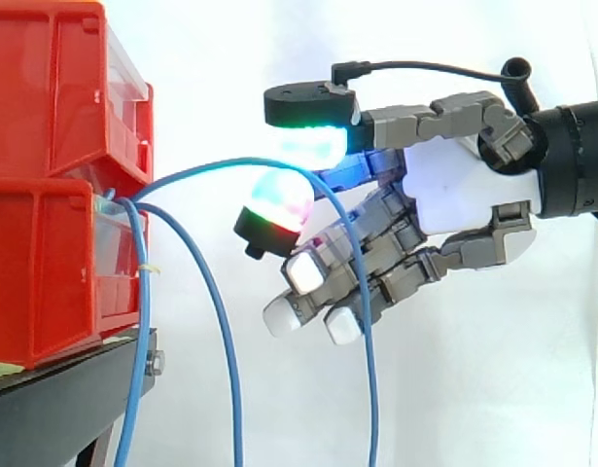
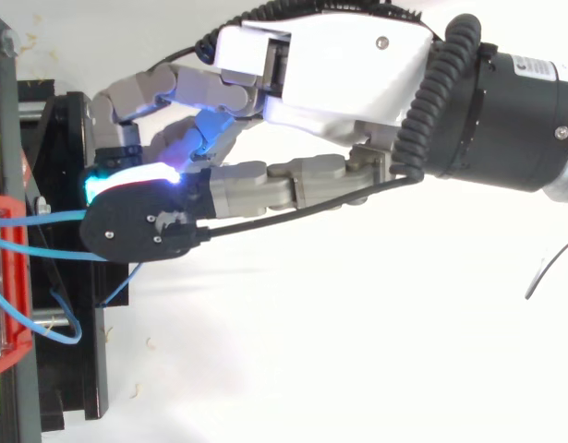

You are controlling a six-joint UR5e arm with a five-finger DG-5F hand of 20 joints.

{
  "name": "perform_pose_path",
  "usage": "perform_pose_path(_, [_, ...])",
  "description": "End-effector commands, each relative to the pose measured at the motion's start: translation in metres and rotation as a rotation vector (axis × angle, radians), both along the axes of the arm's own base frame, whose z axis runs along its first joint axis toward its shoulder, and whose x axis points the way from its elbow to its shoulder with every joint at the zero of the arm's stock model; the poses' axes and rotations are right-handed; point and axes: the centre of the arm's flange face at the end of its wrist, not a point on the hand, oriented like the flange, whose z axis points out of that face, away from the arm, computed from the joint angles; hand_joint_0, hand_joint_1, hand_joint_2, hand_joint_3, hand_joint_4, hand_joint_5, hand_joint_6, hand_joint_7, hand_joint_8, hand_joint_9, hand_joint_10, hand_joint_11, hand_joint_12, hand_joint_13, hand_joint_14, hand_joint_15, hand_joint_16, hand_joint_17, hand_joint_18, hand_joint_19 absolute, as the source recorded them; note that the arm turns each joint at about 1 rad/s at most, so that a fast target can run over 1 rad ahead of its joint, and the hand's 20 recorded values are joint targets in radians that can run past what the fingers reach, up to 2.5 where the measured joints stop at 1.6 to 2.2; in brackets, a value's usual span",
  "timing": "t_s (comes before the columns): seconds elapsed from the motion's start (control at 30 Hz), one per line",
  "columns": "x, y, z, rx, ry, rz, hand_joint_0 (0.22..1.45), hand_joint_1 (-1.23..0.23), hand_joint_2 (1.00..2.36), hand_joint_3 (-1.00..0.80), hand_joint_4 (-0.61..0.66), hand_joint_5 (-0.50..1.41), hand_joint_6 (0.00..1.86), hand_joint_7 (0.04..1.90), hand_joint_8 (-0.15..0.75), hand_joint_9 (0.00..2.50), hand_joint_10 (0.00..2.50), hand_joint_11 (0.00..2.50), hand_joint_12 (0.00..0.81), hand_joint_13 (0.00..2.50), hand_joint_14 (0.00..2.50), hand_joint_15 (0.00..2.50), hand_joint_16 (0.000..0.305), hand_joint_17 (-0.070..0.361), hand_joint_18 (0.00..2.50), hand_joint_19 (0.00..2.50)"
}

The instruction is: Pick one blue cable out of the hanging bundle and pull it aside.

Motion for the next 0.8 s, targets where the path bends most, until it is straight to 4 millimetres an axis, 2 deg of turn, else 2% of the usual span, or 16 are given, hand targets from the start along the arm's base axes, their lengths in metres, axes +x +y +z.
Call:
perform_pose_path(0.0, [0.0002,-0.0005,0.0012,-0.002,-0.002,-0.001,0.65,-0.76,1.02,-0.11,0.13,-0.14,0.63,1.27,0.279,0.74,0.02,0.60,0.337,0.59,0.01,0.36,0.052,0.116,0.64,0.47])
perform_pose_path(0.17, [0.0010,0.0008,0.0034,-0.001,-0.007,0.001,0.62,-0.77,1.02,-0.24,0.14,-0.15,0.64,1.26,0.278,0.73,0.02,0.60,0.339,0.58,0.01,0.36,0.052,0.116,0.64,0.48])
perform_pose_path(0.3, [0.0012,0.0008,0.0041,-0.003,-0.008,0.001,0.60,-0.74,1.02,-0.26,0.15,-0.15,0.65,1.23,0.284,0.74,0.02,0.61,0.340,0.59,0.01,0.36,0.052,0.117,0.64,0.48])
perform_pose_path(0.6, [0.0016,0.0021,0.0049,-0.003,-0.009,0.003,0.59,-0.73,1.02,-0.25,0.13,-0.16,0.73,1.17,0.290,0.75,0.02,0.61,0.344,0.59,0.01,0.36,0.052,0.117,0.64,0.48])
perform_pose_path(0.77, [0.0013,0.0029,0.0046,-0.002,-0.007,0.001,0.57,-0.71,1.03,-0.15,0.14,-0.17,0.78,1.17,0.301,0.77,0.02,0.62,0.349,0.61,0.01,0.36,0.052,0.118,0.65,0.49])
